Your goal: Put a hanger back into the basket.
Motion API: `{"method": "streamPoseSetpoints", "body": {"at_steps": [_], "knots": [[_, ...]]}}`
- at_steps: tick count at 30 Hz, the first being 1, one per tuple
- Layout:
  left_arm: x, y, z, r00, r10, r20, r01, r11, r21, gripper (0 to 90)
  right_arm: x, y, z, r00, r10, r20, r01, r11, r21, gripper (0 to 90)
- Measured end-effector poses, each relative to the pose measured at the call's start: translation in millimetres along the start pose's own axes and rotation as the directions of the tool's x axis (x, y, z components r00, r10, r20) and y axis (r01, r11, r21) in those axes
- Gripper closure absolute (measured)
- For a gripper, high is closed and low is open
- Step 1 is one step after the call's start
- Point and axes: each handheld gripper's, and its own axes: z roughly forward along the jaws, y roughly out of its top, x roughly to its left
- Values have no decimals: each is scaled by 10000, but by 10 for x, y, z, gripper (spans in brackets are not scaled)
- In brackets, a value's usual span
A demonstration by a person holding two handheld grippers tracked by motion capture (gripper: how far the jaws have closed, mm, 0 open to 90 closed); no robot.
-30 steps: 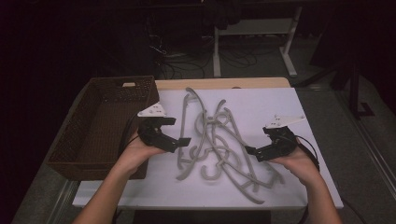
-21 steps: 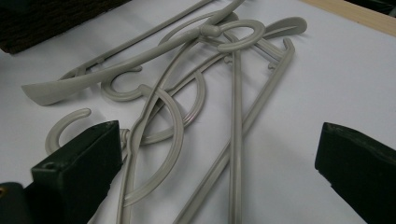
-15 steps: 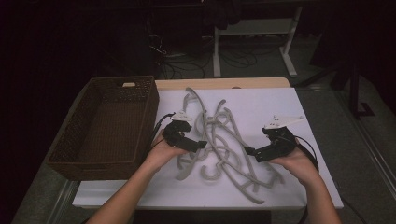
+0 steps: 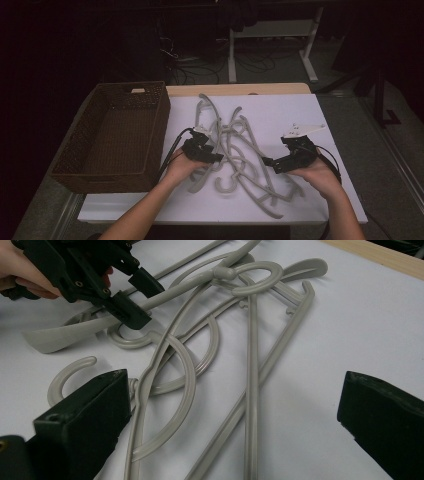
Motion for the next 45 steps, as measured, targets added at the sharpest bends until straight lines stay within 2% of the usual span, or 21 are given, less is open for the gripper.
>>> {"method": "streamPoseSetpoints", "body": {"at_steps": [1,3,6,9,12,19,23,29,39,43,45], "knots": [[8,2,9,9999,-79,73,79,10000,-9,453,0,0,0,10000,0,0,0,10000,0,6],[17,6,23,9998,-159,149,160,9998,-70,528,0,0,-4,10000,4,-6,-4,10000,-27,6],[39,9,36,9992,-298,266,299,9995,-66,566,-3,0,-5,10000,19,5,-19,10000,-42,6],[43,9,33,9988,-310,380,312,9995,-49,651,-5,-1,-6,10000,8,16,-8,10000,-38,7],[47,7,26,9987,-357,352,357,9994,13,655,-5,-1,-7,10000,15,23,-15,10000,-47,7],[82,-6,-49,9979,-619,-191,616,9980,-161,695,-5,-2,-2,10000,-24,78,24,10000,-7,7],[138,-29,-99,9949,-864,-525,842,9956,-420,745,-9,-3,-5,10000,-18,90,18,10000,-47,7],[211,-37,-174,9910,-1083,-791,1030,9923,-684,807,-9,-3,1,10000,-27,93,27,10000,-13,8],[227,7,-335,9907,-835,-1078,684,9882,-1368,828,-7,-5,6,9999,-54,120,54,10000,14,8],[202,85,-455,9934,-696,-908,546,9860,-1577,829,-12,-6,0,9999,-20,129,20,10000,-14,8],[170,139,-517,9943,-469,-960,308,9863,-1623,829,-17,-6,1,9999,-29,129,29,10000,-22,8]]}}
